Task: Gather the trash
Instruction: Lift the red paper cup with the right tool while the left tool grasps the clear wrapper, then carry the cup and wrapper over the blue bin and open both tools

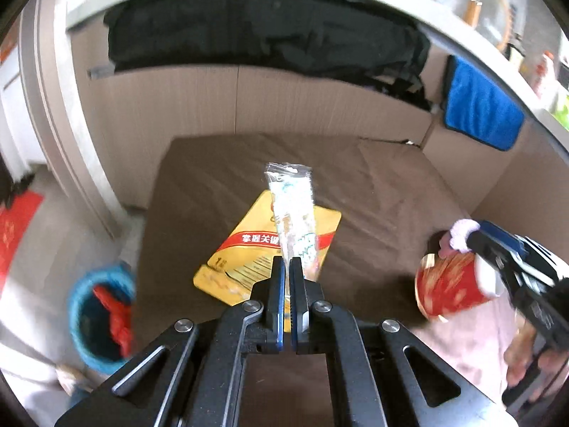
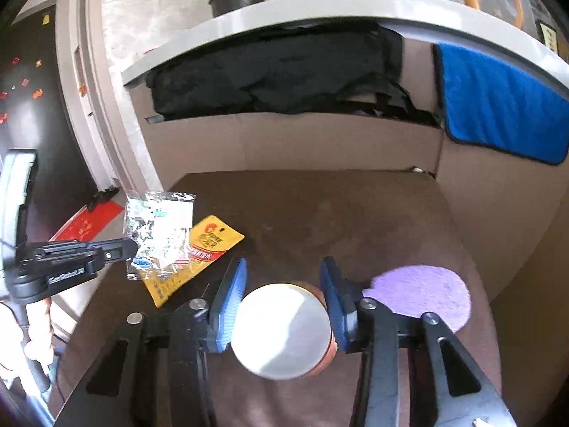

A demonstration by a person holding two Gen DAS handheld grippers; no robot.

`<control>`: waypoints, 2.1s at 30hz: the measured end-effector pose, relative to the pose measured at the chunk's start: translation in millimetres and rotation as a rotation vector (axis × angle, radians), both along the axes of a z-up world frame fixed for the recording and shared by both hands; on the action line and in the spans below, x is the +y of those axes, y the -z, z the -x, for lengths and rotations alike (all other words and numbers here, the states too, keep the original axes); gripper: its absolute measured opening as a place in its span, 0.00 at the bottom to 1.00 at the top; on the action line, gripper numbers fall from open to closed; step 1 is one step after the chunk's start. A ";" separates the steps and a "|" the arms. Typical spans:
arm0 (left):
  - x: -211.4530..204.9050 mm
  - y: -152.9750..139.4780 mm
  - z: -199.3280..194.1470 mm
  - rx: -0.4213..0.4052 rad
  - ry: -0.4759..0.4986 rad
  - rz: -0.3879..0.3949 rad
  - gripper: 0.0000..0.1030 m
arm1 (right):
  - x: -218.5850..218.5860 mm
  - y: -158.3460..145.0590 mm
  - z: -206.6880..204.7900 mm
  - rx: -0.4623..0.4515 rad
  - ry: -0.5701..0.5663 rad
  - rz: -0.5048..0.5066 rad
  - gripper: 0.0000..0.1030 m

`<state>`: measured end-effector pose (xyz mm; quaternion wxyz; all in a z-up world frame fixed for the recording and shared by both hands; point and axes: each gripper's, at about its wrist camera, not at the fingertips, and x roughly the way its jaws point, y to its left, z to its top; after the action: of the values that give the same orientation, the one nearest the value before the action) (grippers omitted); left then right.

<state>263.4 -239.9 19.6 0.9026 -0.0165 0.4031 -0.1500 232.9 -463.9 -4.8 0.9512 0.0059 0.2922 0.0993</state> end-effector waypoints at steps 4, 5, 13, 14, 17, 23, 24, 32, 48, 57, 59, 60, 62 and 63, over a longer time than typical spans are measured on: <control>18.7 -8.8 8.3 0.022 0.090 0.019 0.02 | 20.1 -1.7 0.8 0.023 -0.036 -0.004 0.17; 19.6 -8.1 9.0 0.029 0.109 0.019 0.02 | 21.9 -1.0 1.1 0.034 -0.033 0.001 0.35; 25.9 6.0 14.4 0.030 0.188 0.003 0.02 | 26.2 1.6 17.5 0.124 -0.076 0.105 0.51; 26.0 8.0 16.3 0.027 0.192 0.001 0.02 | 22.4 1.2 24.6 0.119 -0.053 0.129 0.51; 23.9 14.3 15.6 0.030 0.189 0.004 0.02 | 10.9 -4.3 48.8 0.055 -0.001 0.161 0.51; 17.6 24.6 20.3 0.051 0.174 -0.015 0.02 | 1.7 -1.2 78.8 0.005 0.016 0.149 0.53; 17.1 24.2 22.9 0.051 0.173 -0.018 0.02 | 1.0 2.0 75.4 0.015 0.018 0.135 0.53; 22.5 13.6 43.5 0.042 0.163 -0.028 0.02 | -9.3 34.9 31.3 0.079 0.096 0.062 0.50; 145.9 -41.0 106.4 -0.072 0.037 -0.014 0.02 | 139.9 -55.1 72.5 -0.104 -0.075 0.031 0.49; 264.1 -39.4 118.8 -0.075 -0.106 -0.025 0.02 | 281.2 -62.7 64.2 -0.107 -0.238 0.061 0.49; 287.7 -30.5 117.7 -0.058 -0.130 -0.029 0.02 | 308.7 -55.3 58.5 -0.089 -0.266 0.074 0.49; 295.9 -26.5 115.7 -0.050 -0.138 -0.028 0.02 | 317.5 -51.2 55.9 -0.080 -0.274 0.076 0.49; 314.4 -14.8 111.6 -0.026 -0.157 -0.019 0.02 | 336.7 -40.9 47.6 -0.055 -0.288 0.082 0.49; 325.8 -5.6 108.3 -0.007 -0.166 -0.018 0.02 | 346.1 -34.1 41.7 -0.037 -0.297 0.083 0.49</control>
<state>155.1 85.9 25.2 0.9135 -0.0414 0.3985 -0.0710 191.2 -117.8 29.3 0.9307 -0.0785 0.2761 0.2269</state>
